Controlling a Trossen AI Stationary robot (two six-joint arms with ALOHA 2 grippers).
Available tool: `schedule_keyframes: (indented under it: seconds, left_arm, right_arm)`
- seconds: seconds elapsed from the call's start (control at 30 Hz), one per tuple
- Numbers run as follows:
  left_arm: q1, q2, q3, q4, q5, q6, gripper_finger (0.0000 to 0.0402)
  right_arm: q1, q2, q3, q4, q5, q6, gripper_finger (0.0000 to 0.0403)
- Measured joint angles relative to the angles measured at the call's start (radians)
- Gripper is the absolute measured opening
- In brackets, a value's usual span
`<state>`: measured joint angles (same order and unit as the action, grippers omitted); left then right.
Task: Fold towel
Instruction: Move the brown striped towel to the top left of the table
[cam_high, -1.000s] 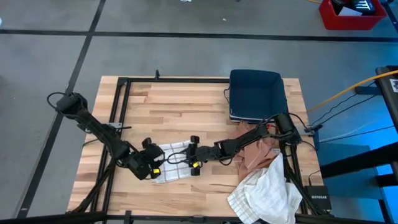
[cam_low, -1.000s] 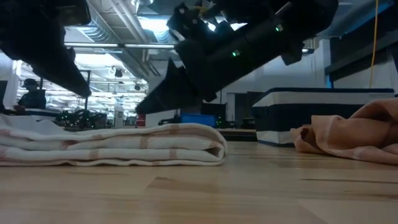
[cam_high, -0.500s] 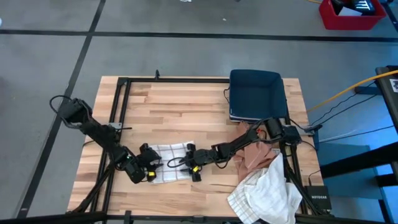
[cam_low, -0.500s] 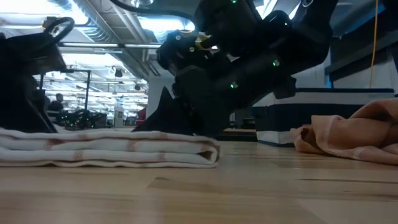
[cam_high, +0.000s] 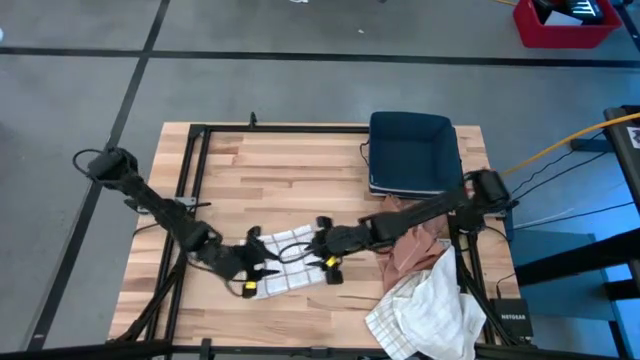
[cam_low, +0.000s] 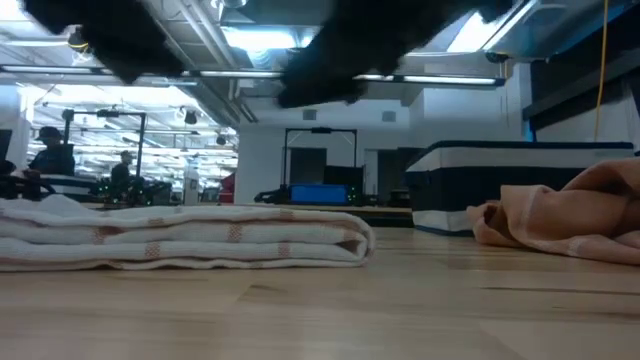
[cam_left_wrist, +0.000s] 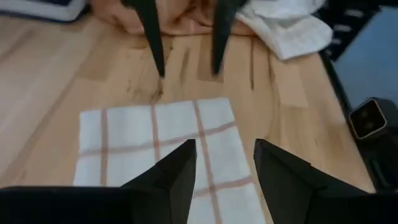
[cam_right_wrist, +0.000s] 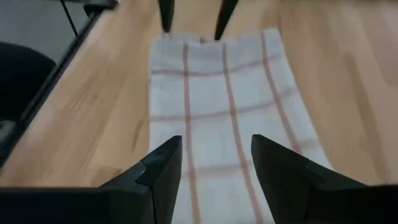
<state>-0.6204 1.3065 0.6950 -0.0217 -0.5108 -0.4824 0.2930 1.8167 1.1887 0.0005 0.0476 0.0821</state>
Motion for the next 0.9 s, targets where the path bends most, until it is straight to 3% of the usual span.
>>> schedule_keyframes:
  seconds: [0.13,0.27,0.43,0.57,0.8,0.9]
  left_arm:
    - [0.148,0.066,0.041,-0.058,0.199,0.080,0.0155]
    - [0.245,0.153,0.056,-0.060,0.370,0.172,0.0155]
    - [0.325,0.266,0.060,-0.059,0.417,0.274,0.0155]
    - [0.387,0.339,0.061,-0.036,0.360,0.235,0.0155]
    - [0.489,0.370,0.021,-0.073,0.078,-0.099,0.0155]
    - [0.551,0.354,0.017,-0.201,-0.028,-0.209,0.0155]
  right_arm:
    - [0.085,-0.128,-0.071,-0.046,0.140,0.102,0.0198]
    - [0.201,-0.166,-0.195,0.020,0.381,0.243,0.0198]
    - [0.300,-0.142,-0.303,0.256,0.693,0.359,0.0198]
    - [0.318,-0.122,-0.335,0.288,0.752,0.365,0.0198]
    - [0.315,-0.116,-0.340,0.260,0.800,0.357,0.0198]
    - [0.315,-0.116,-0.340,0.227,0.831,0.360,0.0198]
